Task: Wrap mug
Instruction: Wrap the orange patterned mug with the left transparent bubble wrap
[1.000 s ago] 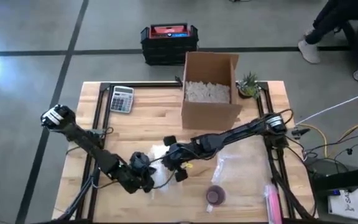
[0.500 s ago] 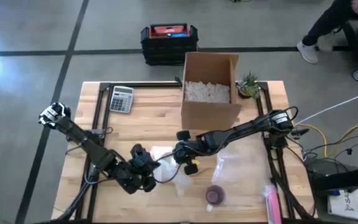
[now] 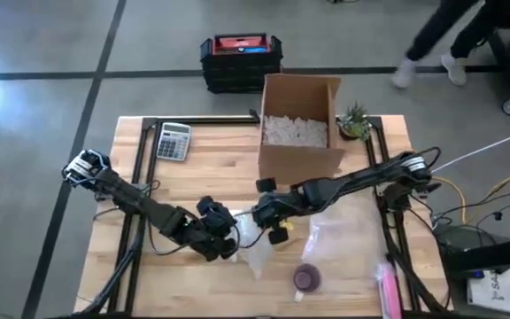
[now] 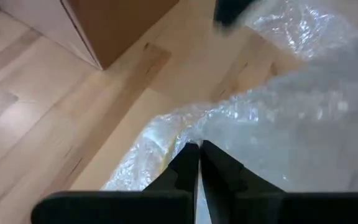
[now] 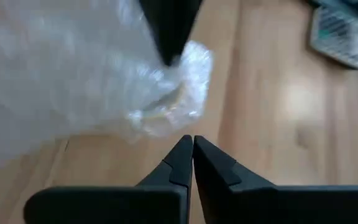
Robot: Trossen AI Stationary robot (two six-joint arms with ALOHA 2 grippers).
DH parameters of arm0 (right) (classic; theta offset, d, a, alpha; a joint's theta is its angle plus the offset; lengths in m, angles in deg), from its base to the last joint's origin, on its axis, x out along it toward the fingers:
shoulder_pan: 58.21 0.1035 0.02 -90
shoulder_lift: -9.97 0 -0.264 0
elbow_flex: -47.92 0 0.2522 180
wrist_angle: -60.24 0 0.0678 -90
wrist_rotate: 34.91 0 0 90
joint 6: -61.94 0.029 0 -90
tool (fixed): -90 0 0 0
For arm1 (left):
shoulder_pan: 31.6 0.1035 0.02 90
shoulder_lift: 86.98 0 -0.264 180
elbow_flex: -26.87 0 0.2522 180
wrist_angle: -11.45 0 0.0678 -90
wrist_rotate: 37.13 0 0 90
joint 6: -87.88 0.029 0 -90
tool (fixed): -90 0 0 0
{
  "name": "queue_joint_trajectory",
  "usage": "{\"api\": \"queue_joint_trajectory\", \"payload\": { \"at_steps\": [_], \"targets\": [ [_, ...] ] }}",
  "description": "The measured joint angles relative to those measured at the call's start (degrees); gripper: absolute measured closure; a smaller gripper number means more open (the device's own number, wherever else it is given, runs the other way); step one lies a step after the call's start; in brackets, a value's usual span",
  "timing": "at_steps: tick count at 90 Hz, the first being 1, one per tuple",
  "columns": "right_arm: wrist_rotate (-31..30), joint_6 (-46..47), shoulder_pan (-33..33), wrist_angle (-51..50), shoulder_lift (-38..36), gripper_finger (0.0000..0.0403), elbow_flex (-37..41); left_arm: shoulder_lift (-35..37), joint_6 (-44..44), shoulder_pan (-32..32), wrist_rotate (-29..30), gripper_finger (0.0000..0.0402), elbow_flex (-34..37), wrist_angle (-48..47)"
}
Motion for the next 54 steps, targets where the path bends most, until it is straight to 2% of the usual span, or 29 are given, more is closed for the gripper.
{"api": "queue_joint_trajectory", "payload": {
  "at_steps": [11, 18, 34, 45, 54],
  "targets": [
    [7.2, -0.24, 0.44, 7.06, -0.04, 0.0403, 1.62, 0.07, 0.13, 0.14, 0.01, 0.0401, 0.0, 0.08],
    [7.65, 0.26, 0.63, 12.07, 2.39, 0.0403, 2.83, 0.15, 0.85, 0.16, 0.0, 0.0401, 0.02, 0.2],
    [6.7, 1.23, 0.38, 15.69, 10.39, 0.0403, 2.6, 0.26, 1.17, 0.18, -0.01, 0.0401, 0.02, 0.5],
    [6.26, 1.55, 0.44, 16.33, 12.56, 0.0403, 1.6, 0.28, 2.35, 0.14, -0.28, 0.0396, -0.36, 0.31],
    [6.26, 1.81, 0.44, 16.38, 13.07, 0.0403, 1.48, 0.33, 4.25, 0.16, -0.3, 0.0376, -1.71, 0.08]
  ]
}}
